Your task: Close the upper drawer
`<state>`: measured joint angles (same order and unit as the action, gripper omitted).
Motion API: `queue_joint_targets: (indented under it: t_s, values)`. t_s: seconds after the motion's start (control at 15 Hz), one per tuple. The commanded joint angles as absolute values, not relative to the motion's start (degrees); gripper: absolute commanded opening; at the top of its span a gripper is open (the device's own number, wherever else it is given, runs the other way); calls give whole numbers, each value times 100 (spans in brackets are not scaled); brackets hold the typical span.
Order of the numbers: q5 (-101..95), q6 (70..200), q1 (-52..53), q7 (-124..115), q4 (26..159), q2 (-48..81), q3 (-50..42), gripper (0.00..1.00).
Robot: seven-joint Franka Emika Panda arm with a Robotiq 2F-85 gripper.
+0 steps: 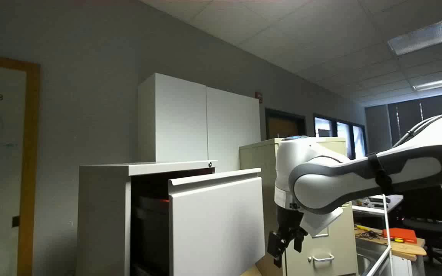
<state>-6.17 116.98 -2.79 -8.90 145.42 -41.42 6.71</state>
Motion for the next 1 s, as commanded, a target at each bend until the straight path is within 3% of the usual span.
queue_joint_targets:
  t_s: [0.0, 0.93]
  values:
    - [-656, 11686, -219, -923, 14530, -4137, 624, 100]
    - [-721, 11871, -312, -1252, 14255, -4167, 795, 100]
